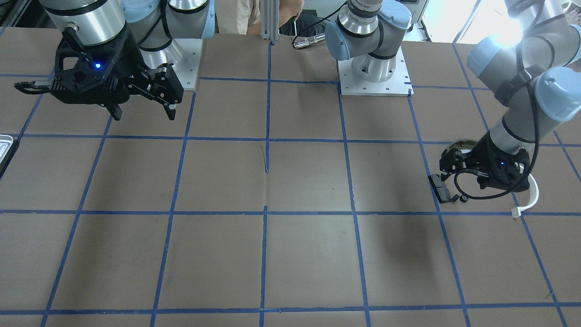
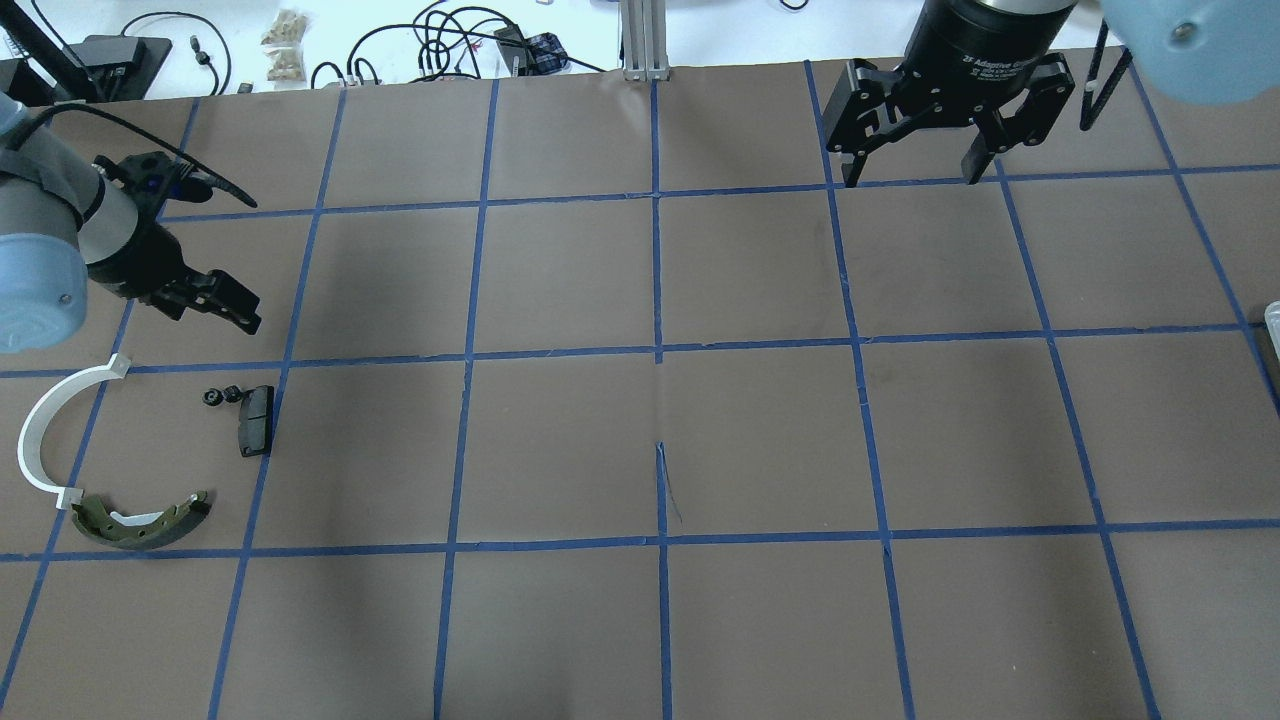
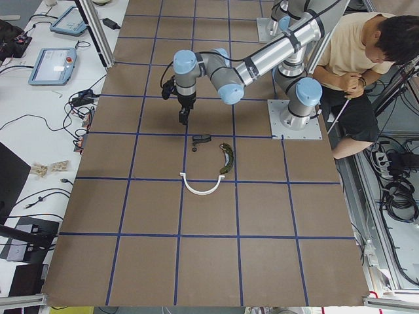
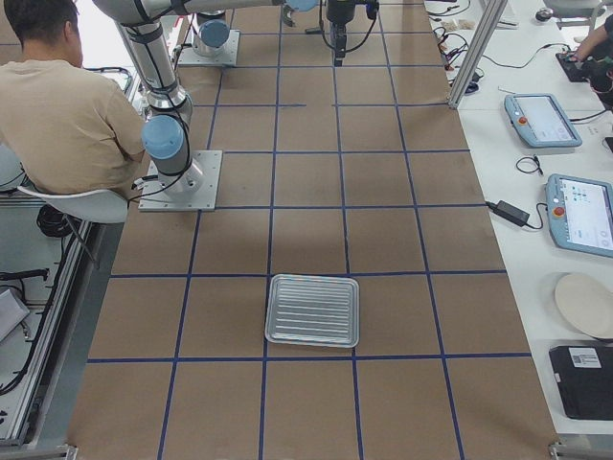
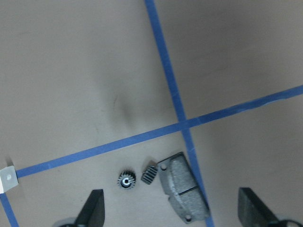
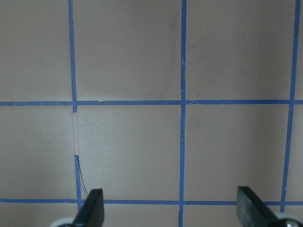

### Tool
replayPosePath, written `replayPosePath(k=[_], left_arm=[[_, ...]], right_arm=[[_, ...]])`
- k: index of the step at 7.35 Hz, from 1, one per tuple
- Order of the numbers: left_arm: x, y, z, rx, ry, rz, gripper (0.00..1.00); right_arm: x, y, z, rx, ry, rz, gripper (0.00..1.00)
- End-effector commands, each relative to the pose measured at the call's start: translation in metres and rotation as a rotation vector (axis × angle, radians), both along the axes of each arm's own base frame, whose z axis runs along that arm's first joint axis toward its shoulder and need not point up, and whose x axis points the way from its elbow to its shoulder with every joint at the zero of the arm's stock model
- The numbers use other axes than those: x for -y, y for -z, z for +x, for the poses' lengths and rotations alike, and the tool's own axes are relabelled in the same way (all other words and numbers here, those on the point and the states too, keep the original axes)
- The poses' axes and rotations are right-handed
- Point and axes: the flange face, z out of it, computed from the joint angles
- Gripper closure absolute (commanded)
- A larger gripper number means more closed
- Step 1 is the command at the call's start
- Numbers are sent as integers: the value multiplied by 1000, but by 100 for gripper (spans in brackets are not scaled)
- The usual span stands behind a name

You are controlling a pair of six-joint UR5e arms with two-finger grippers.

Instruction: Place bearing gear from tray to pile

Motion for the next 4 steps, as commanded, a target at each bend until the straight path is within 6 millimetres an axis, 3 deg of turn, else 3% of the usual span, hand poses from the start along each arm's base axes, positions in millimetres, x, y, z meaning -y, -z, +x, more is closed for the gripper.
replayPosePath(k=[1,2,4], left_arm=[[-16,-78,-88,-8,-119,30,0],[-24,-118,-130,-11,-199,41,0],[-44,-170,-210,2,-223,-33,0]], right_arm=[[1,-1,0,2,1,-12,0],[2,-1,0,1,-1,-14,0],[2,0,0,1,1,-15,0]])
